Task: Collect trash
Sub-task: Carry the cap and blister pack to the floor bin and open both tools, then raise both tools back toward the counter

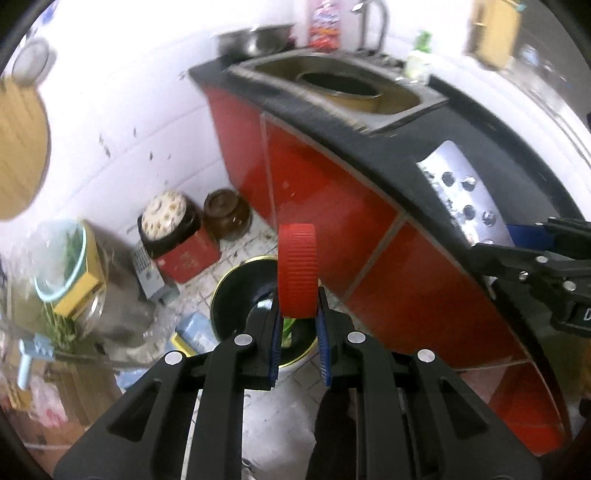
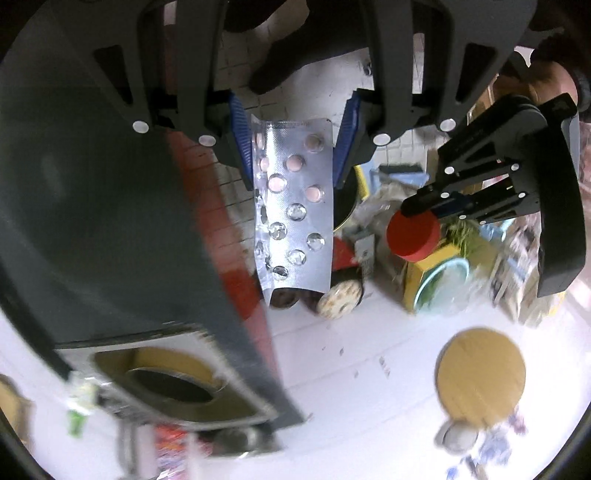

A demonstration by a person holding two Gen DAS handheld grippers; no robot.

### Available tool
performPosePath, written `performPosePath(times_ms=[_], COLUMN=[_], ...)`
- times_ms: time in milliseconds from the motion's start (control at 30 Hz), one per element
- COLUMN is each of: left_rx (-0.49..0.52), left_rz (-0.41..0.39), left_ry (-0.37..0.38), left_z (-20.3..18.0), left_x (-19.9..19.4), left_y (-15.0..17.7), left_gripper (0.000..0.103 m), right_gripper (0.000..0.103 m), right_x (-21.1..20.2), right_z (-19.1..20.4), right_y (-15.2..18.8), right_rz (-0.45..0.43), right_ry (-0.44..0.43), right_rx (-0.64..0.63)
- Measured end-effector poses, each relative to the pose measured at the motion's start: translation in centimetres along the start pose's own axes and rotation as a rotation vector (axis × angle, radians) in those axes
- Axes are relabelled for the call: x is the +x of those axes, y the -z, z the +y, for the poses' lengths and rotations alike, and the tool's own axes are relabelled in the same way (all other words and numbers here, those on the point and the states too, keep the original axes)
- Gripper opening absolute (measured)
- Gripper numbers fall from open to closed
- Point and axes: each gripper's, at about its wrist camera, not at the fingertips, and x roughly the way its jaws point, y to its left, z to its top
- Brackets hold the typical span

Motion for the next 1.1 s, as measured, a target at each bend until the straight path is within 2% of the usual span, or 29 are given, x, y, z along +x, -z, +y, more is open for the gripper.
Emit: performPosePath(times_ms=[100, 300, 400, 433, 500, 533, 567, 600, 733, 833, 967, 1100], left_rx=[-0.042, -0.054, -0.058, -0.063, -0.071, -0.076, -0.088, -0.099, -0.114, -0.113, -0.062, 0.013], left_rz=[0.032, 0.064, 0.081, 0.08, 0.092, 0.103, 0.092, 0.078, 0.091, 0.091, 0.083, 0.061], left_ry=[0.02, 0.039, 0.038, 0.042, 0.032, 0.016, -0.007, -0.003, 0.004, 0.006, -0.007, -0.011], left_z=[2.0, 4.7, 5.8, 6.2, 6.8, 7.1, 7.4, 7.7, 8.3, 7.9, 6.3, 2.7], left_x=[2.8, 8.0, 10.3, 10.8, 12.0, 12.5, 12.8, 12.7, 12.5, 11.5, 9.1, 5.0], left_y=[0.8, 1.6, 1.8, 1.9, 2.1, 2.2, 2.4, 2.5, 2.6, 2.3, 1.4, -0.8], left_gripper=[0.016, 0.016, 0.016, 0.017, 0.037, 0.07, 0.079, 0.079, 0.079, 0.079, 0.084, 0.093], right_gripper=[0.042, 0.044, 0.048, 0.053, 0.062, 0.074, 0.077, 0.077, 0.077, 0.078, 0.084, 0.088], right_x=[4.1, 11.4, 14.4, 15.1, 16.2, 16.6, 17.0, 17.2, 16.8, 15.1, 10.7, 2.8], right_z=[1.3, 2.0, 2.2, 2.1, 2.1, 1.9, 1.8, 1.7, 1.4, 1.0, 0.1, -1.5], right_y=[-0.9, -2.5, -3.7, -4.2, -4.7, -5.0, -5.1, -5.3, -5.1, -4.9, -4.3, -3.3], right_rz=[0.051, 0.14, 0.163, 0.164, 0.17, 0.176, 0.176, 0.179, 0.184, 0.165, 0.126, 0.052], right_ry=[-0.03, -0.041, -0.047, -0.047, -0.053, -0.052, -0.048, -0.053, -0.052, -0.043, -0.029, 0.026], right_rx=[-0.007, -0.01, -0.017, -0.02, -0.019, -0.017, -0.017, -0.017, -0.021, -0.013, 0.025, 0.066])
